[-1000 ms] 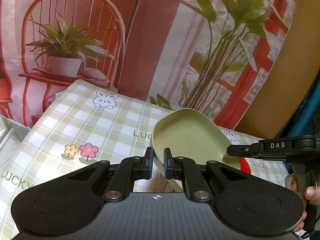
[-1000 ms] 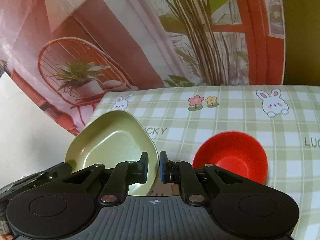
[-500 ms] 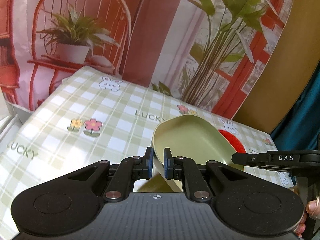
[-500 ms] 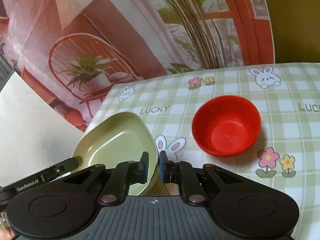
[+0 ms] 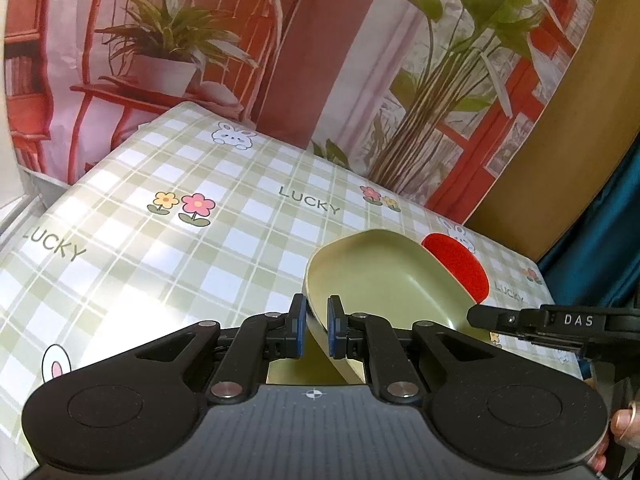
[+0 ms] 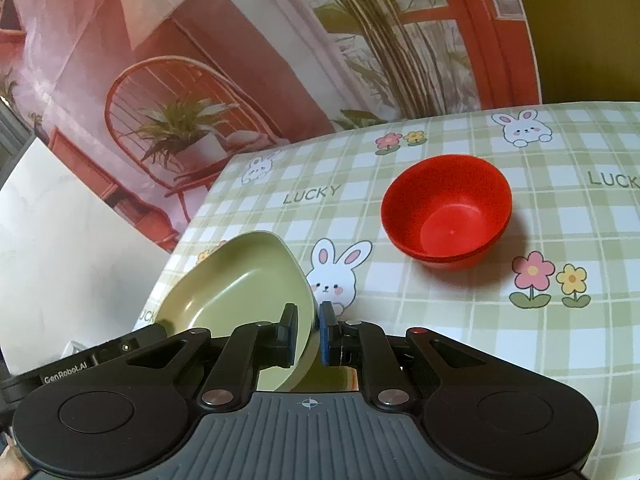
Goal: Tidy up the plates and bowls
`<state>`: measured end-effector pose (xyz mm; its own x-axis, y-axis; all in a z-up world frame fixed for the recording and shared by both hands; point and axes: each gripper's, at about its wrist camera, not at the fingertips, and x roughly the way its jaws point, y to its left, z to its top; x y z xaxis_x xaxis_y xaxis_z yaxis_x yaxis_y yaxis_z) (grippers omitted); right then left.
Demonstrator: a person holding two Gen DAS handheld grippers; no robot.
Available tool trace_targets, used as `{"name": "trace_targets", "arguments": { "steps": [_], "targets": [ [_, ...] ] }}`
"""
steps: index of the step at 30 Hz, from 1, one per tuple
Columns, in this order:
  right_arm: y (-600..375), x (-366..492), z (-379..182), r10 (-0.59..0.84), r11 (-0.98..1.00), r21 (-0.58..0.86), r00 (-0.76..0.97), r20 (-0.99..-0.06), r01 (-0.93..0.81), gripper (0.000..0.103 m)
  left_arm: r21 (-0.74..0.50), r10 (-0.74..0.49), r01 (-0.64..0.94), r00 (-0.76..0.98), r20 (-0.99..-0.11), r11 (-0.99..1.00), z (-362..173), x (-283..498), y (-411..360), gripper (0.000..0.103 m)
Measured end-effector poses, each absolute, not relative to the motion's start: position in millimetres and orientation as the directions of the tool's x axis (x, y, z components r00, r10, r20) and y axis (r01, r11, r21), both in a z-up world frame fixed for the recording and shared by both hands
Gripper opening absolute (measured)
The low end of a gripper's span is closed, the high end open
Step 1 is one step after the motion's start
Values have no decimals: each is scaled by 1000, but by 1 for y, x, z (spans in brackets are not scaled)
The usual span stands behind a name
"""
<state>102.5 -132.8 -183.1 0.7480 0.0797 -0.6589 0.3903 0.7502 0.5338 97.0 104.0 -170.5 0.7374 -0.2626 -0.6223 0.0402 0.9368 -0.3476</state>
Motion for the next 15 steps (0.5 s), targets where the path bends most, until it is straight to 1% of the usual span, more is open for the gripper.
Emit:
{"name": "trace_targets", "arguments": {
  "steps": [15],
  "targets": [
    [-126, 97, -187, 108, 745, 544, 735, -669, 386, 13, -346, -251, 18, 722, -644, 938, -178, 88, 106, 12]
  ]
}}
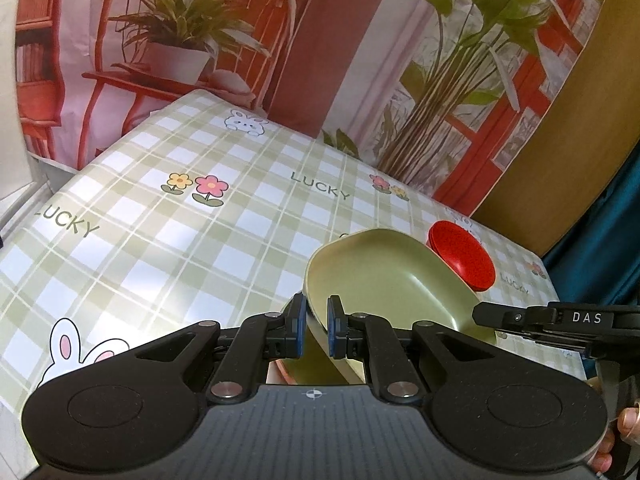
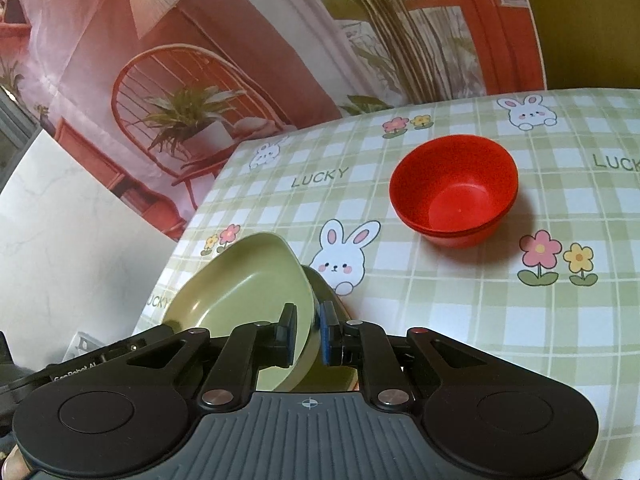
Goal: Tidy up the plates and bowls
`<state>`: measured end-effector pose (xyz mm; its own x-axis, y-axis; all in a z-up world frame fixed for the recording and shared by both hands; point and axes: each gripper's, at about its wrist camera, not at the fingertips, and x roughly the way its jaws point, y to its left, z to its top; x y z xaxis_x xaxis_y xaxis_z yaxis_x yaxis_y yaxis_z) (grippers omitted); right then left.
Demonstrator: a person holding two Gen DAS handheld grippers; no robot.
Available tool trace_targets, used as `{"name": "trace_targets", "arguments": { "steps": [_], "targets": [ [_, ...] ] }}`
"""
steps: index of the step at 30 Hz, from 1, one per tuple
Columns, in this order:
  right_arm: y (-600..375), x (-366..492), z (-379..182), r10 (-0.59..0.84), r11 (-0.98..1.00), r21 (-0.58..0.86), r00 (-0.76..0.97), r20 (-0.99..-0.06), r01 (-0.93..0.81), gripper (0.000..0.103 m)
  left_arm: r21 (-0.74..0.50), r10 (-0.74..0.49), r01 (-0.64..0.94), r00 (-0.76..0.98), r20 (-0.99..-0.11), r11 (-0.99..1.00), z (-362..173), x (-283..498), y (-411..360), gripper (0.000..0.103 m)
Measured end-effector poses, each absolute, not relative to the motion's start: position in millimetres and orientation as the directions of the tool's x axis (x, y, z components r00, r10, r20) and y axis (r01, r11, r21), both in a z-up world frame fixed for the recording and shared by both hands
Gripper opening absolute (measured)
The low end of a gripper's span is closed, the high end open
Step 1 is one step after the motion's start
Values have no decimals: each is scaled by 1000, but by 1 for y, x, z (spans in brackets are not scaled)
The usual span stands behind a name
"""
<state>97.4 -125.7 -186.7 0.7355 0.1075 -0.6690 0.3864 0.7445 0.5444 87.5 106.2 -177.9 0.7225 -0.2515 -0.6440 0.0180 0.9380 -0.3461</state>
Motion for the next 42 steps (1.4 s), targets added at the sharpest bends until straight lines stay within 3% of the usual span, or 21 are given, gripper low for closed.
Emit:
{"name": "trace_targets", "arguments": {
  "steps": [42],
  "targets": [
    [-111, 112, -212, 69, 820, 421, 664, -745, 387, 13, -309, -231, -10, 641, -732, 951, -218, 107, 100, 12]
  ]
}}
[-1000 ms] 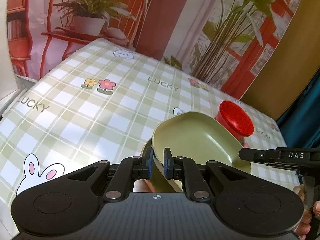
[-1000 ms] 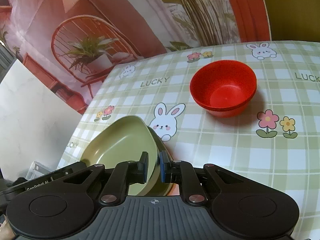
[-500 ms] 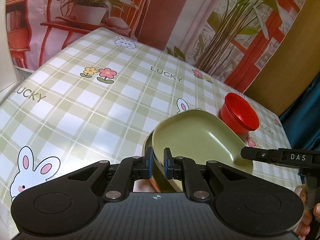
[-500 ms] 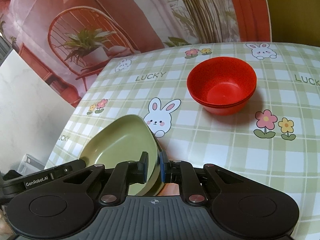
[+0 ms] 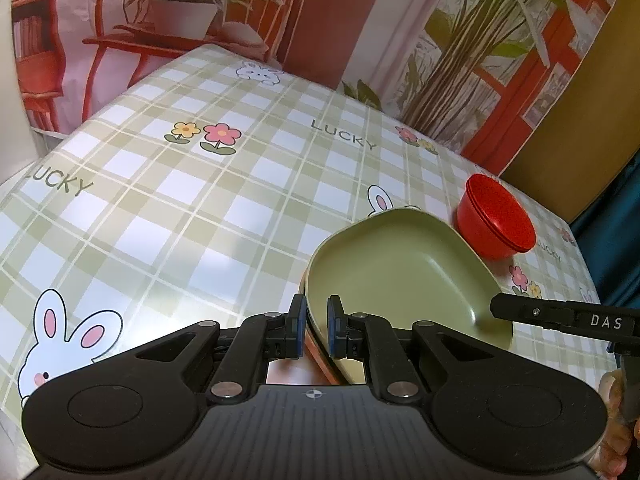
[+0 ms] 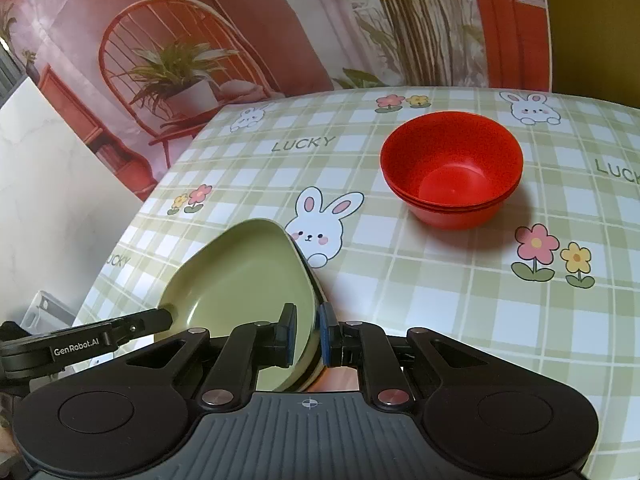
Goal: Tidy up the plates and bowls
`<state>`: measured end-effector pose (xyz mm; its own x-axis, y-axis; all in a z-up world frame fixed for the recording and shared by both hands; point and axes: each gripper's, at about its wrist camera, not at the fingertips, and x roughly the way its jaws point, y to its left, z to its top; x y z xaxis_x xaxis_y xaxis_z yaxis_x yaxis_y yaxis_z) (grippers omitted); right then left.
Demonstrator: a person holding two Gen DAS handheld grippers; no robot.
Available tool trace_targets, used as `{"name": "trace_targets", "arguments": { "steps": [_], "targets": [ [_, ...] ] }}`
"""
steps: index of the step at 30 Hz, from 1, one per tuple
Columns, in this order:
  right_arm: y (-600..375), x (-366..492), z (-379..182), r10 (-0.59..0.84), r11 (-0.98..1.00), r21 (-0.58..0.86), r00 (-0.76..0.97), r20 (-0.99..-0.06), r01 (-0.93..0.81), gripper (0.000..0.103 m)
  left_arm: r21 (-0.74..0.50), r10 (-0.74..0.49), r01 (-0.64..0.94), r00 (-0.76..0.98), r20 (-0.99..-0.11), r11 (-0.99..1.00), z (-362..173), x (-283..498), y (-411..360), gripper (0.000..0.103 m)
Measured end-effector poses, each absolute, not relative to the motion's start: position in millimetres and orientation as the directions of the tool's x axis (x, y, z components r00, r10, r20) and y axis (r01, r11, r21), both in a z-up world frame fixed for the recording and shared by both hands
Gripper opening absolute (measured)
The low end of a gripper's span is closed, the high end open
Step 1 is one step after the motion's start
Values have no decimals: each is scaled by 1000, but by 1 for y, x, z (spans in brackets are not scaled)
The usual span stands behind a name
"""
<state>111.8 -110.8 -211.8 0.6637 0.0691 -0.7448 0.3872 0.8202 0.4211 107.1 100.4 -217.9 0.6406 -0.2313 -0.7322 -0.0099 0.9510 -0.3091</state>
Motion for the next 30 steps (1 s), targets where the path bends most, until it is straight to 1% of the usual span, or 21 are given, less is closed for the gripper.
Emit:
{"name": "trace_targets", "arguments": {
  "steps": [3, 5, 8, 9, 10, 15, 17, 21, 22, 24, 30],
  "targets": [
    [-112, 111, -212, 68, 819, 422, 665, -744, 389, 14, -306, -230, -10, 636, -737, 952, -219, 108, 100, 12],
    [-113, 111, -212, 70, 818, 426, 667, -742, 387, 18, -308, -229, -15, 635, -738, 951, -219, 108, 100, 15],
    [-111, 111, -210, 60, 824, 414, 668, -742, 386, 19, -307, -218, -29, 638, -738, 951, -217, 109, 100, 23],
    [-111, 110, -209, 53, 826, 410, 671, -740, 387, 20, -305, -214, -33, 642, -736, 952, -216, 108, 101, 29],
    [-111, 110, -208, 47, 827, 407, 674, -737, 388, 20, -305, -210, -37, 647, -733, 952, -215, 108, 101, 31],
    [-121, 104, -199, 0, 835, 381, 693, -721, 396, 20, -303, -204, -33, 669, -714, 952, -204, 111, 103, 32],
    [-126, 100, -195, -35, 843, 355, 699, -714, 405, 21, -296, -202, -21, 682, -703, 955, -197, 114, 102, 35],
    [-140, 92, -191, -88, 835, 336, 709, -700, 435, 21, -294, -218, 15, 707, -673, 956, -182, 123, 94, 36],
    [-144, 89, -190, -104, 832, 330, 710, -697, 447, 21, -290, -223, 26, 709, -670, 957, -179, 126, 90, 41],
    [-150, 85, -190, -130, 826, 319, 708, -694, 464, 21, -278, -227, 47, 712, -665, 960, -174, 130, 82, 47],
    [-167, 79, -193, -180, 817, 294, 704, -687, 496, 21, -239, -264, 138, 717, -646, 961, -165, 144, 51, 48]
  ]
}}
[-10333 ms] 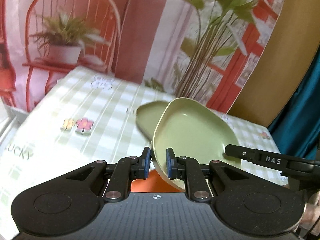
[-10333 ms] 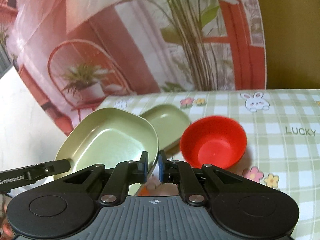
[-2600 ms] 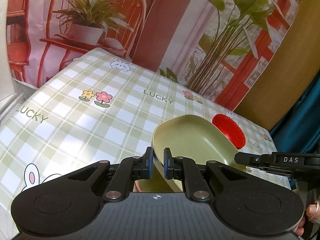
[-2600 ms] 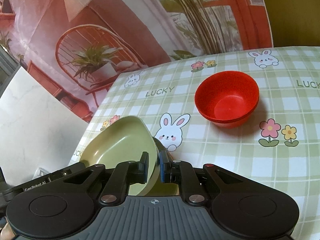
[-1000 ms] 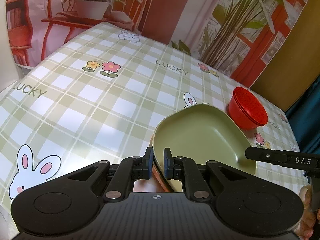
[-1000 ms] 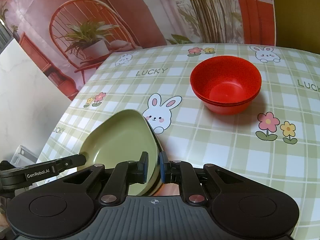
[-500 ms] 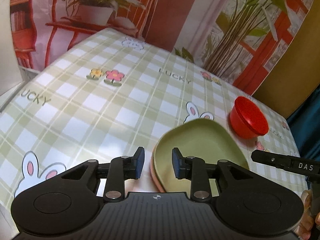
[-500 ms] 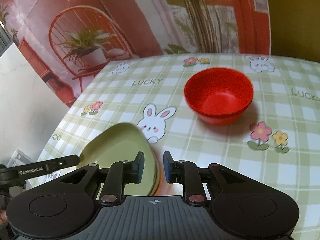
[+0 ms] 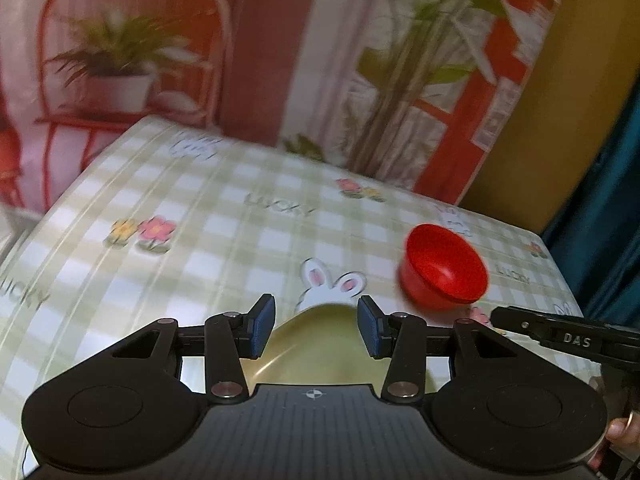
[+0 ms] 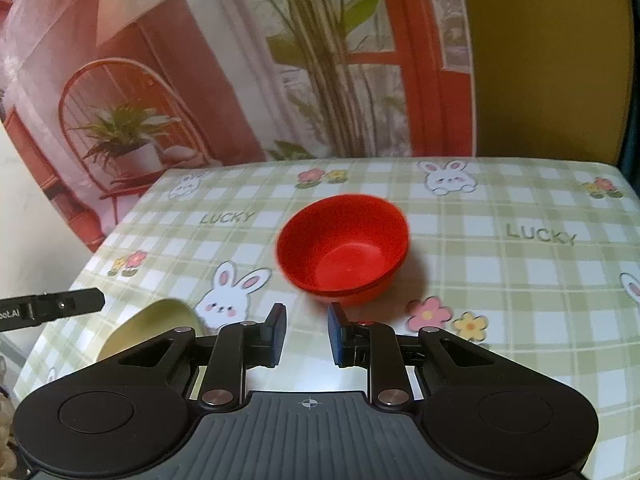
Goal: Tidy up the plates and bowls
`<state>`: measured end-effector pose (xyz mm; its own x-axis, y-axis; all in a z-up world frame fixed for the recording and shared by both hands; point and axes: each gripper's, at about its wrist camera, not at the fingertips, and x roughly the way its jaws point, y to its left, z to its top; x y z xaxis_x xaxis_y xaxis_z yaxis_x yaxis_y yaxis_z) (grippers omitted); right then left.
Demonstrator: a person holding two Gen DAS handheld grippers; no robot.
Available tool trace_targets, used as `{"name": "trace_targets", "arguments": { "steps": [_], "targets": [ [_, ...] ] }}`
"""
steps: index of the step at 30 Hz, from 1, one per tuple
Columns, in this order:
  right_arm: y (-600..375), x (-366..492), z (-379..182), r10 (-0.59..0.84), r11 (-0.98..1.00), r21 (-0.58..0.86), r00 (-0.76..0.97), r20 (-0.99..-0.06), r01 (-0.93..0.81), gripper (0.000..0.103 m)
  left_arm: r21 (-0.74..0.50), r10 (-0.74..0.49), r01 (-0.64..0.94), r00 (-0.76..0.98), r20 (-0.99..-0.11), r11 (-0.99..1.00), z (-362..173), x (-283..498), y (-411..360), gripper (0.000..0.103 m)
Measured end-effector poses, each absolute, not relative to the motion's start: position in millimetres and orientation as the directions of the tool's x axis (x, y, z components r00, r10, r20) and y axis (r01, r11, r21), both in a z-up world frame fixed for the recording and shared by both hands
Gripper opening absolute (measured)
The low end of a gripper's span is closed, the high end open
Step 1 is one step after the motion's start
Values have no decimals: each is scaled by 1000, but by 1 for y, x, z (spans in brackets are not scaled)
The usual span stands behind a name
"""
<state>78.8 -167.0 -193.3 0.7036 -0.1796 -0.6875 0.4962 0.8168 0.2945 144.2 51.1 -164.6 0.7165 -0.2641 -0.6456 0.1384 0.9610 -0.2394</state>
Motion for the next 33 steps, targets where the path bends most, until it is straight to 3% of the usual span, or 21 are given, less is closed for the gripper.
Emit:
{"name": "trace_targets", "arguments": {
  "steps": [14, 33],
  "targets": [
    [-216, 86, -212, -202, 783, 315, 699, -686, 536, 21, -184, -385, 356, 656, -649, 916, -171, 204, -26, 48],
    [-261, 113, -255, -165, 681, 418, 682, -713, 601, 23, -274, -411, 321, 523, -747, 907, -224, 280, -61, 47]
  ]
}}
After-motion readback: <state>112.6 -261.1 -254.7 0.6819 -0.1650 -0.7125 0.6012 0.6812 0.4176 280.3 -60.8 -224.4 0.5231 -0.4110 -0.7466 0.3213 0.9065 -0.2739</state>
